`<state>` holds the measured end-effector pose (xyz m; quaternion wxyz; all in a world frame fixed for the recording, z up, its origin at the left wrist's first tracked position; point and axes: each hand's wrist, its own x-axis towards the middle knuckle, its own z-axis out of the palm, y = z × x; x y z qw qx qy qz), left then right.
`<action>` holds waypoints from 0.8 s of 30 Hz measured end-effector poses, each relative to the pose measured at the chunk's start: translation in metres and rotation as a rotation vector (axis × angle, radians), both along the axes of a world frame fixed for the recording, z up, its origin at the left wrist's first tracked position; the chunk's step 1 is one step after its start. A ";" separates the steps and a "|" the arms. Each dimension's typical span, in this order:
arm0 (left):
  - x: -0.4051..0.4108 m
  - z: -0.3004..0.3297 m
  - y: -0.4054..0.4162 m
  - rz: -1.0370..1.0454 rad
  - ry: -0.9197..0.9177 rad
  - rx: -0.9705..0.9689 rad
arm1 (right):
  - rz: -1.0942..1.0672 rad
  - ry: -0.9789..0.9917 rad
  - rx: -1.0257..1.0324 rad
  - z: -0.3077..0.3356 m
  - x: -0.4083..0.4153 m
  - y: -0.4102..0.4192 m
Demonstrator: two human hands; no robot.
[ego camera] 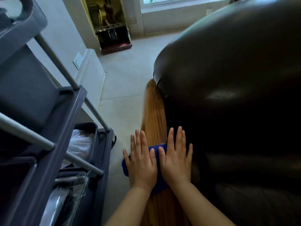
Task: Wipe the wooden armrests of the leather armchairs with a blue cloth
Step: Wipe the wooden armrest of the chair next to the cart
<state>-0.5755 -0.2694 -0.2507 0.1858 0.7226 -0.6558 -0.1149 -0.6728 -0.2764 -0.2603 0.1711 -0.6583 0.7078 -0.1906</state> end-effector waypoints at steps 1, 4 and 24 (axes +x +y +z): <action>0.000 0.006 0.000 -0.009 -0.012 -0.014 | -0.009 0.011 0.010 0.003 -0.003 0.003; 0.012 0.008 0.022 -0.139 0.010 -0.046 | 0.015 -0.023 0.010 -0.003 -0.014 0.037; 0.021 0.003 -0.043 -0.298 0.009 0.102 | 0.276 -0.221 0.059 -0.012 -0.031 -0.041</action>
